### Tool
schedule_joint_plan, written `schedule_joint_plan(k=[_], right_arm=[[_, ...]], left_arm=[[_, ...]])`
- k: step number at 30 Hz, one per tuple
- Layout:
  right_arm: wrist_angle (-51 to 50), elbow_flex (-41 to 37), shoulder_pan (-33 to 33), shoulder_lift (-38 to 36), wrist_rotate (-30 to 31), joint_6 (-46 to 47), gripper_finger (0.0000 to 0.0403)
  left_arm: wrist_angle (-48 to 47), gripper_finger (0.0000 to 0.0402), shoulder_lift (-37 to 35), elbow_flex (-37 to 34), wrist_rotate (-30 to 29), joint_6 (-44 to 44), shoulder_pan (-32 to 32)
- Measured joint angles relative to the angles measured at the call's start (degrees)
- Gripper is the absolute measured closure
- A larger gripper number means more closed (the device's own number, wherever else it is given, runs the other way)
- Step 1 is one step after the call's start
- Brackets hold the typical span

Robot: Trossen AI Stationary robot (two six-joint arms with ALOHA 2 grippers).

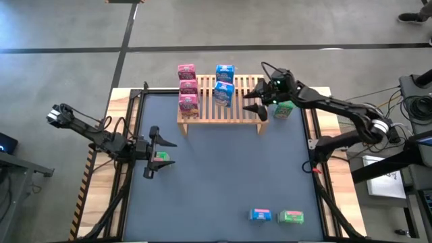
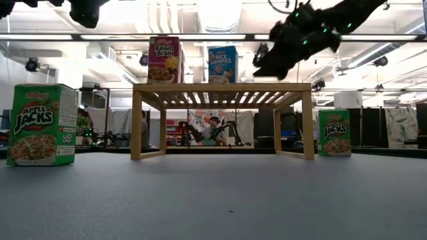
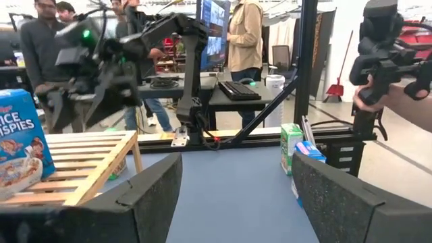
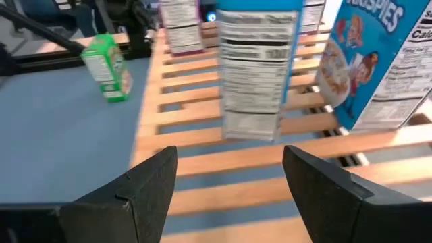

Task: Stack cereal on shelf
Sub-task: Put the blue cereal box on the shelf aligned with the other blue cereal boxes

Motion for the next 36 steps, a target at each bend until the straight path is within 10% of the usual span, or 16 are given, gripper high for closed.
schedule_joint_plan(k=[15,25,36], right_arm=[[-11.7,-0.3,18.4,-12.7,11.7,5.2,0.0158],[-17.6,-0.4,46.5,-11.3,33.4,15.1,0.0160],[-12.8,-0.2,70.3,-5.9,43.6,31.6,0.0163]], left_arm=[[1.2,0.0139,14.8,6.9,0.0,0.6,0.0],[-1.8,0.0139,16.0,8.1,-1.2,1.2,0.0],[-1.8,0.0139,15.7,7.3,-1.6,-0.5,0.0]])
